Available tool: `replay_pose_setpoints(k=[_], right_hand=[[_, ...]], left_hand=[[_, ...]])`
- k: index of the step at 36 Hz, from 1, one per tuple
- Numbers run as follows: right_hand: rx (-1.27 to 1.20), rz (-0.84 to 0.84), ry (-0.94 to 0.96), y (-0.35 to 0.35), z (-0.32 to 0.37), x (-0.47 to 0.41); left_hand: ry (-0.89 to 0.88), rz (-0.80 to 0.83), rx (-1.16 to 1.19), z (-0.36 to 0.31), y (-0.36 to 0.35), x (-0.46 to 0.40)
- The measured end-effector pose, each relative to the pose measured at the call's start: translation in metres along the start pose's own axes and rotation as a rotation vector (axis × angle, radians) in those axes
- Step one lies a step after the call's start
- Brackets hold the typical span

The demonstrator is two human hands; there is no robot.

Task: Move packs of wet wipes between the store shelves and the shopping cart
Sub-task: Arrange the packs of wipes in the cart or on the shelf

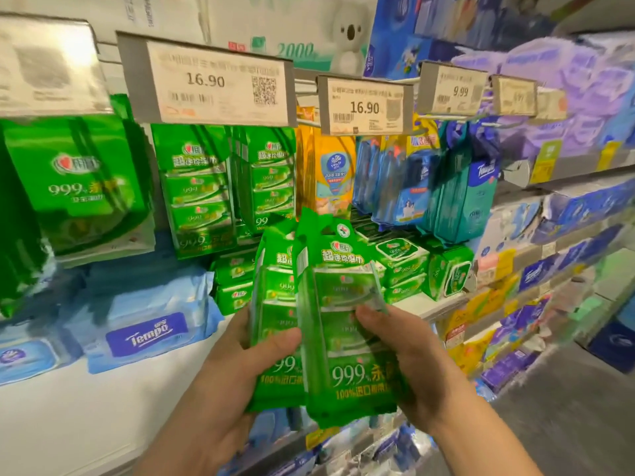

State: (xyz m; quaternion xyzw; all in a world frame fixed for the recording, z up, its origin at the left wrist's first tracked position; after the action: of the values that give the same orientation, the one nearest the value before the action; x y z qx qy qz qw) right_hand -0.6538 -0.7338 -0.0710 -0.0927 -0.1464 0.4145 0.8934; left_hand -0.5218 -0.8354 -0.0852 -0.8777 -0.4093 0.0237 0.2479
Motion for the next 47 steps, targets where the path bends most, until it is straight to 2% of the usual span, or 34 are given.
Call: replay_pose_setpoints(k=[4,9,13,17,21,25,30,33,43,47], right_hand=[[-0.007,-0.002,0.028,0.004,0.011,-0.015],[0.084,0.007,0.238,0.005,0.042,-0.031],[0.180,0.061,0.405,0.003,0.063,-0.037],[0.124,0.195,0.483,0.000,0.076,-0.039],[0.164,0.298,0.585,-0.002,0.089,-0.036],[0.176,0.300,0.710,-0.002,0.107,-0.036],[0.141,0.366,0.732,-0.012,0.115,-0.040],[0.087,0.383,0.678,-0.019,0.113,-0.046],[0.012,0.301,0.501,-0.030,0.093,-0.082],[0.012,0.322,0.528,-0.033,0.090,-0.080]], left_hand=[[0.002,-0.011,-0.043,-0.007,0.001,-0.007],[-0.048,-0.067,0.002,-0.018,-0.003,-0.016],[-0.113,-0.058,0.042,-0.024,-0.015,-0.017],[-0.192,-0.198,0.059,-0.024,-0.010,-0.015],[-0.228,-0.242,0.064,-0.019,-0.014,-0.011],[-0.242,-0.282,0.088,-0.014,-0.016,-0.005],[-0.258,-0.339,0.114,-0.014,-0.016,0.002],[-0.282,-0.355,0.106,-0.021,-0.016,0.004],[-0.344,-0.381,0.041,-0.041,-0.009,0.012],[-0.352,-0.393,0.059,-0.043,-0.001,0.016]])
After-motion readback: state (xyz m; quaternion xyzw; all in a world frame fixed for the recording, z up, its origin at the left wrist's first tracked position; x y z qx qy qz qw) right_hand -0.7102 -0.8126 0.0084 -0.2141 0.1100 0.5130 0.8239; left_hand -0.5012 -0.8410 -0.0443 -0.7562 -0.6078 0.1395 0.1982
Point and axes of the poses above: each hand's wrist, its own x-axis away from the middle knuckle, its own y-axis out of the back of the hand, z = x × y, the point moved 9 cm from there along -x, towards the middle knuckle, and after that the axes turned 7 degrees about -z, right-handed, at the moved point
